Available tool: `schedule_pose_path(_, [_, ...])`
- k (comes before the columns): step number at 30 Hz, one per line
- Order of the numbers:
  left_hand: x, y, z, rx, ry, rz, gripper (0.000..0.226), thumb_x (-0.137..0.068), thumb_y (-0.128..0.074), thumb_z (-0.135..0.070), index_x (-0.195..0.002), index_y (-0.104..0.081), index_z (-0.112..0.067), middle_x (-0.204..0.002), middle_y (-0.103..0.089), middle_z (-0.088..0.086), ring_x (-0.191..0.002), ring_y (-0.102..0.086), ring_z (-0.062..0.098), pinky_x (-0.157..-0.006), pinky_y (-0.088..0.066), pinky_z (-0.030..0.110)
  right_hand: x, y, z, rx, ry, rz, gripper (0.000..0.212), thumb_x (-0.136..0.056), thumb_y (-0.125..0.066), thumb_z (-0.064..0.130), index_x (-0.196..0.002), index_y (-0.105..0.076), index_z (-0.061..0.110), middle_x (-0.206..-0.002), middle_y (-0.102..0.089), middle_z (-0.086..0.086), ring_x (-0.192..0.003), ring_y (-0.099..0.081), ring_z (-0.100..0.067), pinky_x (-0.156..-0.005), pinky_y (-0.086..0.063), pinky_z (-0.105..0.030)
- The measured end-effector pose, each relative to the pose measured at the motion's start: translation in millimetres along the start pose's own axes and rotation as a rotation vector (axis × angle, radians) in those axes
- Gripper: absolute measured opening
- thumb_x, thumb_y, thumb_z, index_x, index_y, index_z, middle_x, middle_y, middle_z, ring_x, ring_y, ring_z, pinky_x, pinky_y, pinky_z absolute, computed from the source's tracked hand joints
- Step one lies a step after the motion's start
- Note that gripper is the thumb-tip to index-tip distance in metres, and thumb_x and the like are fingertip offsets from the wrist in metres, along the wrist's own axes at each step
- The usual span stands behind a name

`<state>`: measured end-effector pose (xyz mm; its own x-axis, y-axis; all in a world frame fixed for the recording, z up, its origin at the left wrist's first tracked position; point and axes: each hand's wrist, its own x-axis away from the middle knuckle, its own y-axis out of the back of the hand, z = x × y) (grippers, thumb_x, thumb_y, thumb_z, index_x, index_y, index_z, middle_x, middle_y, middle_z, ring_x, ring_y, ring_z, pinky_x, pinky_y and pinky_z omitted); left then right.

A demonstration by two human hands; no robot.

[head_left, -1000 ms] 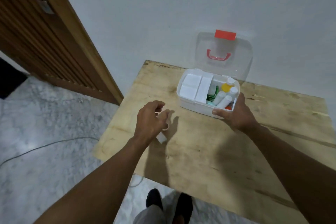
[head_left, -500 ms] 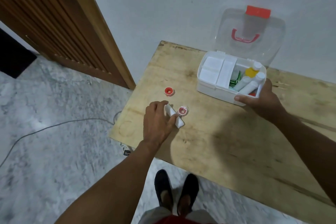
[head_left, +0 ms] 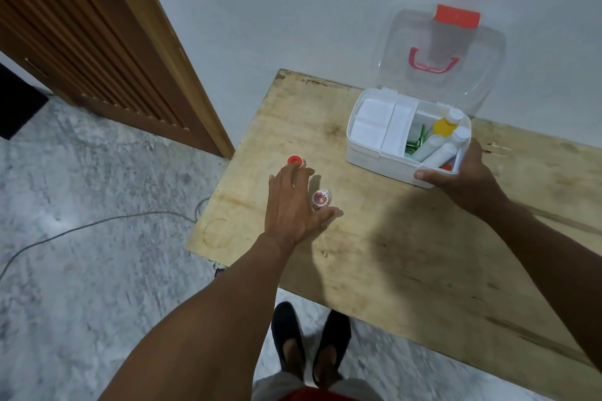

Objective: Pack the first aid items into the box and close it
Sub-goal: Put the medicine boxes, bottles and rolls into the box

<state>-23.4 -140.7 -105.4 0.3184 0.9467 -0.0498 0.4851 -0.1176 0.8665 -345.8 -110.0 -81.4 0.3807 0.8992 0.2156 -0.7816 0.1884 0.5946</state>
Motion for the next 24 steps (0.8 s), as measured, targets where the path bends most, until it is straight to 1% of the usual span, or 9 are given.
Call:
schedule_pose_path(4, [14, -3, 6, 0.159, 0.043, 0.037, 0.105, -0.057, -0.086, -0.059, -0.135, -0.044, -0.002, -0.145, -0.04, 0.013, -0.136, -0.035, 0.028, -0.111, -0.037, 0.04, -3, 0, 0, -0.007, 0.013, 0.002, 0.107, -0.06, -0.088, 0.055, -0.142, -0.026, 0.028, -0.133, -0.053, 0.007, -0.115, -0.059, -0.018, -0.098, -0.052, -0.046])
schedule_pose_path(8, [28, -5, 12, 0.17, 0.08, 0.076, 0.111, -0.062, -0.075, -0.067, -0.14, -0.037, 0.002, -0.147, -0.036, 0.018, -0.139, -0.033, 0.031, -0.112, -0.035, 0.037, -1, 0, 0, -0.015, 0.024, 0.005, 0.102, -0.065, -0.088, 0.048, -0.143, -0.025, 0.025, -0.133, -0.051, 0.005, -0.115, -0.057, -0.019, -0.097, -0.051, -0.041])
schedule_pose_path(11, [33, -3, 14, 0.162, 0.105, 0.106, 0.104, -0.072, -0.077, -0.057, -0.148, -0.032, -0.001, -0.158, -0.025, 0.018, -0.149, -0.02, 0.029, -0.116, -0.021, 0.029, 0, -2, 2, -0.023, 0.027, 0.012, 0.099, -0.069, -0.086, 0.043, -0.143, -0.024, 0.023, -0.133, -0.05, 0.005, -0.115, -0.056, -0.018, -0.093, -0.051, -0.036])
schedule_pose_path(12, [35, -2, 15, 0.139, 0.097, 0.095, 0.097, -0.075, -0.078, -0.052, -0.147, -0.034, -0.003, -0.157, -0.025, 0.019, -0.148, -0.021, 0.03, -0.115, -0.021, 0.029, 0, -2, 3, -0.027, 0.026, 0.015, 0.099, -0.069, -0.086, 0.043, -0.143, -0.024, 0.024, -0.134, -0.05, 0.005, -0.115, -0.056, -0.017, -0.093, -0.051, -0.036])
schedule_pose_path(14, [38, -1, 19, 0.059, 0.049, 0.042, 0.082, -0.078, -0.073, -0.048, -0.14, -0.043, -0.006, -0.145, -0.035, 0.022, -0.135, -0.034, 0.037, -0.109, -0.035, 0.038, -1, -2, 3, -0.028, 0.021, 0.021, 0.099, -0.069, -0.086, 0.044, -0.143, -0.023, 0.025, -0.135, -0.049, 0.004, -0.115, -0.055, -0.017, -0.094, -0.052, -0.037])
schedule_pose_path(16, [42, 4, 21, -0.031, 0.05, 0.001, 0.07, -0.076, -0.069, -0.043, -0.135, -0.049, -0.011, -0.127, -0.042, 0.019, -0.115, -0.04, 0.036, -0.091, -0.048, 0.044, -1, -1, 4, -0.025, 0.013, 0.024, 0.1, -0.068, -0.086, 0.045, -0.143, -0.022, 0.026, -0.135, -0.049, 0.005, -0.115, -0.055, -0.018, -0.094, -0.051, -0.038])
schedule_pose_path(19, [47, 9, 24, -0.134, 0.064, -0.017, 0.065, -0.074, -0.065, -0.034, -0.134, -0.056, -0.012, -0.107, -0.052, 0.018, -0.097, -0.048, 0.035, -0.075, -0.052, 0.045, -2, -1, 2, -0.014, 0.01, 0.015, 0.101, -0.067, -0.086, 0.046, -0.143, -0.023, 0.027, -0.131, -0.049, 0.009, -0.114, -0.055, -0.017, -0.096, -0.051, -0.041])
schedule_pose_path(21, [49, 11, 28, -0.125, 0.094, 0.004, 0.064, -0.077, -0.066, -0.027, -0.139, -0.054, -0.015, -0.107, -0.056, 0.018, -0.096, -0.054, 0.036, -0.074, -0.053, 0.045, -3, -1, 2, -0.007, 0.014, 0.015, 0.099, -0.07, -0.086, 0.042, -0.144, -0.022, 0.024, -0.128, -0.047, 0.01, -0.111, -0.054, -0.016, -0.093, -0.05, -0.037])
schedule_pose_path(24, [48, 15, 26, -0.028, 0.164, 0.039, 0.063, -0.087, -0.064, -0.019, -0.147, -0.045, -0.018, -0.115, -0.057, 0.016, -0.1, -0.057, 0.034, -0.081, -0.052, 0.04, -4, -1, 1, 0.006, 0.006, 0.011, 0.1, -0.068, -0.086, 0.045, -0.143, -0.022, 0.025, -0.125, -0.047, 0.012, -0.11, -0.055, -0.016, -0.093, -0.05, -0.039])
